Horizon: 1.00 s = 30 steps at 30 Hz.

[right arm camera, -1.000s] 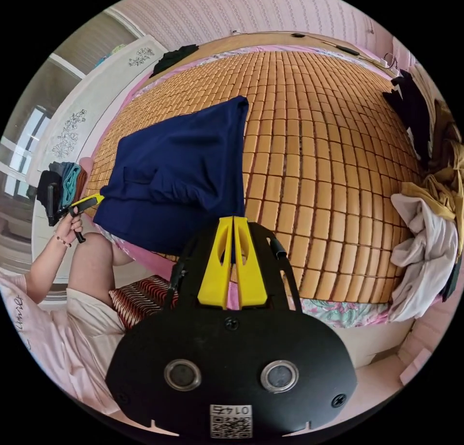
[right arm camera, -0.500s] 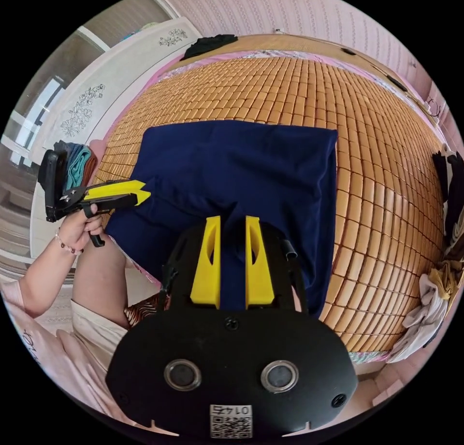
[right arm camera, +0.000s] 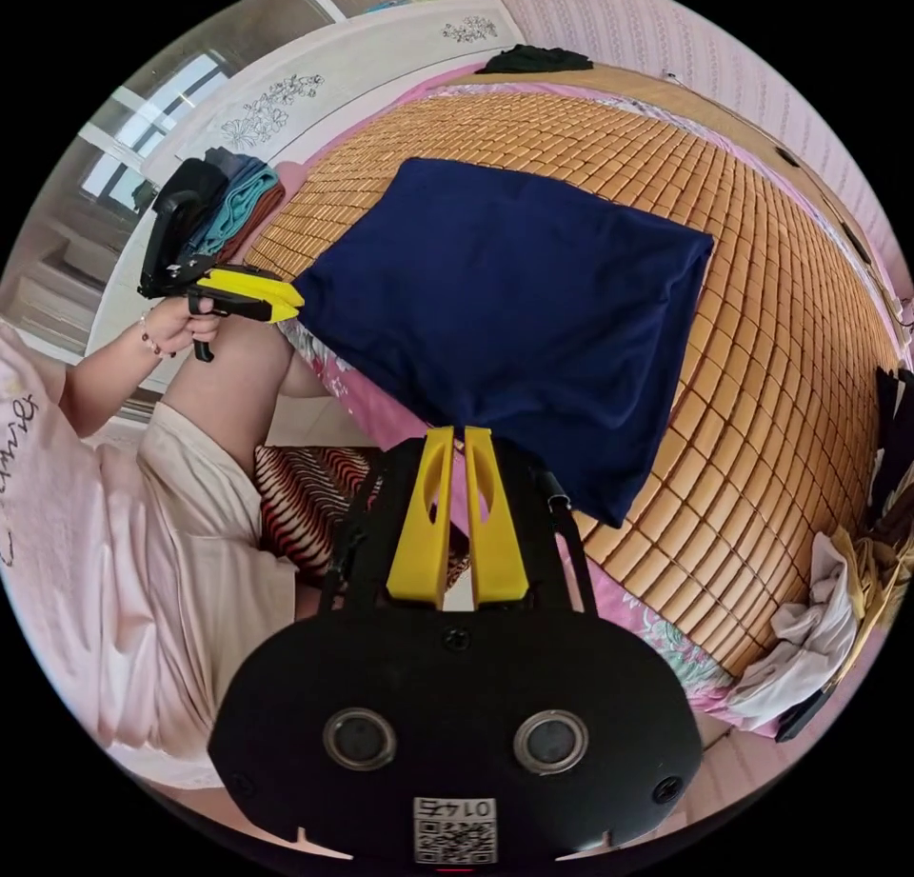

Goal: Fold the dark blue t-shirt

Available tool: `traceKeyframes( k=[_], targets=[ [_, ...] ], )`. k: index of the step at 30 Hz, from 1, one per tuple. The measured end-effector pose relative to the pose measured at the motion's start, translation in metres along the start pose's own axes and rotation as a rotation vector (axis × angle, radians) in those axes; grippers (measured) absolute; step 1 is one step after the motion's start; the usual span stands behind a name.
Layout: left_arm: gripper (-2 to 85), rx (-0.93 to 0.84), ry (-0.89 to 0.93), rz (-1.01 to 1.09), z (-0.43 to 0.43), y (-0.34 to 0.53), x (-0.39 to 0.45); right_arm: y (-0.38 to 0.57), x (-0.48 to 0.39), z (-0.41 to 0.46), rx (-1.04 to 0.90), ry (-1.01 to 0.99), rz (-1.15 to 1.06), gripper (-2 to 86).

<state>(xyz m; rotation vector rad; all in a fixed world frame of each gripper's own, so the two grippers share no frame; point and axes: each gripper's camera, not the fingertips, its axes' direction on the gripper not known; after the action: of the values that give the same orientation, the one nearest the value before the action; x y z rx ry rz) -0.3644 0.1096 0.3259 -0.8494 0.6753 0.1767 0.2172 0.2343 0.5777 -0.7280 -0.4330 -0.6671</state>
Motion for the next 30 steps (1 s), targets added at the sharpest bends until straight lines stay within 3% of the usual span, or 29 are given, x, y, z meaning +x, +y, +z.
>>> traceKeyframes(
  k=[10, 14, 18, 27, 30],
  targets=[
    [0.3, 0.043, -0.110, 0.154, 0.064, -0.033, 0.065, -0.114, -0.071, -0.017, 0.029, 0.079, -0.132, -0.3],
    [-0.8, 0.013, -0.163, 0.213, 0.109, -0.043, 0.079, -0.196, -0.091, -0.007, -0.066, 0.318, -0.174, -0.4],
    [-1.0, 0.003, -0.296, 0.321, 0.146, -0.032, 0.093, -0.266, -0.082, 0.001, -0.057, 0.298, -0.134, -0.4],
    [-1.0, 0.075, -0.309, 0.365, 0.176, -0.009, 0.099, -0.350, -0.059, 0.044, -0.358, 0.219, -0.137, -0.5],
    [-1.0, 0.085, -0.341, 0.396, 0.186, -0.004, 0.104, -0.380, -0.050, 0.044, -0.311, 0.271, -0.126, -0.4]
  ],
)
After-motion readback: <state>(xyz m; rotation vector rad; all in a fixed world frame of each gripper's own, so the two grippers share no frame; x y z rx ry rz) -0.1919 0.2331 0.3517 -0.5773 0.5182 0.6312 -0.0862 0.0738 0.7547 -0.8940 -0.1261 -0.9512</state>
